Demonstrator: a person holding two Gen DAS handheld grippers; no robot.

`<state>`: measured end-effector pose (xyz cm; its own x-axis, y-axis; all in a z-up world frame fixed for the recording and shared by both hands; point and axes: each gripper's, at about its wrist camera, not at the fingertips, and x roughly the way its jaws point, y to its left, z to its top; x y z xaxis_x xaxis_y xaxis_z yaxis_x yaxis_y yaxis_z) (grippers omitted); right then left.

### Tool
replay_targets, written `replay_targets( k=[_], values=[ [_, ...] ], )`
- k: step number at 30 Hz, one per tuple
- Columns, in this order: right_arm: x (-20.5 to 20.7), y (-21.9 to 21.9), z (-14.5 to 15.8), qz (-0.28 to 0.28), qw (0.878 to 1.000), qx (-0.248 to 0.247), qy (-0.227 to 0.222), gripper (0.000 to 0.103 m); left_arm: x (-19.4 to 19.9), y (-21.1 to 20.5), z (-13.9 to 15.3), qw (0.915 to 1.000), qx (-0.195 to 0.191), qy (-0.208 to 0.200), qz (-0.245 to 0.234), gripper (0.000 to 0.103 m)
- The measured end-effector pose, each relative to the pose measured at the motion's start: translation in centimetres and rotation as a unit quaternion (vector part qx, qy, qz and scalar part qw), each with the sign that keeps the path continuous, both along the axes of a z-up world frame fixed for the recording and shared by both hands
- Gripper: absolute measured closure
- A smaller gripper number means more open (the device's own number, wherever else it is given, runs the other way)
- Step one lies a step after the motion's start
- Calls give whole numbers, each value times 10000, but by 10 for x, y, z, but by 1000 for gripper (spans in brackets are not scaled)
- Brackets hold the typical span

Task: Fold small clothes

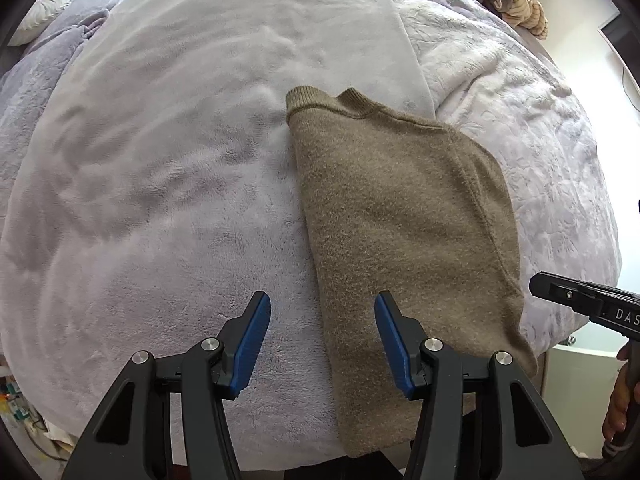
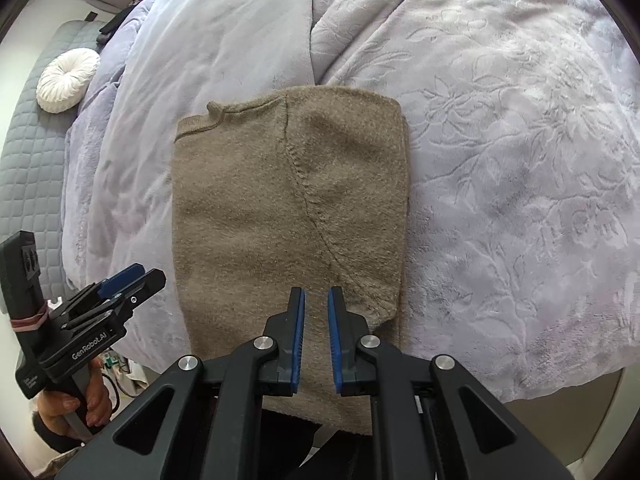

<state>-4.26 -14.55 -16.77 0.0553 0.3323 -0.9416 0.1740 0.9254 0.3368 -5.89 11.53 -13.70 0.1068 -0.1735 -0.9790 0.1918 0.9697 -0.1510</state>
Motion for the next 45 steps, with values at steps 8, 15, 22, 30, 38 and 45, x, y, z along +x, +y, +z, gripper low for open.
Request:
replay_targets(
  k=[8, 15, 22, 30, 38, 45],
  values=[
    [10, 8, 16, 59, 9989, -402, -224, 10, 2, 2, 13, 9996, 113, -210, 132, 0],
    [12, 20, 22, 293, 9934, -1046, -364, 0, 2, -1, 20, 9981, 496, -347, 136, 0],
    [11, 23, 22, 263, 9917, -1228, -286, 0, -1, -1, 23, 9957, 802, -417, 198, 0],
    [8, 25, 28, 230, 9883, -1458, -371, 0, -4, 5, 23, 9946, 917, -372, 323, 0],
    [5, 26, 30, 160, 9869, -1555, -411, 0, -8, 4, 21, 9949, 923, -289, 281, 0],
    [4, 29, 30, 189, 9860, -1606, -408, 0, -8, 5, 25, 9941, 976, -393, 249, 0]
  ],
)
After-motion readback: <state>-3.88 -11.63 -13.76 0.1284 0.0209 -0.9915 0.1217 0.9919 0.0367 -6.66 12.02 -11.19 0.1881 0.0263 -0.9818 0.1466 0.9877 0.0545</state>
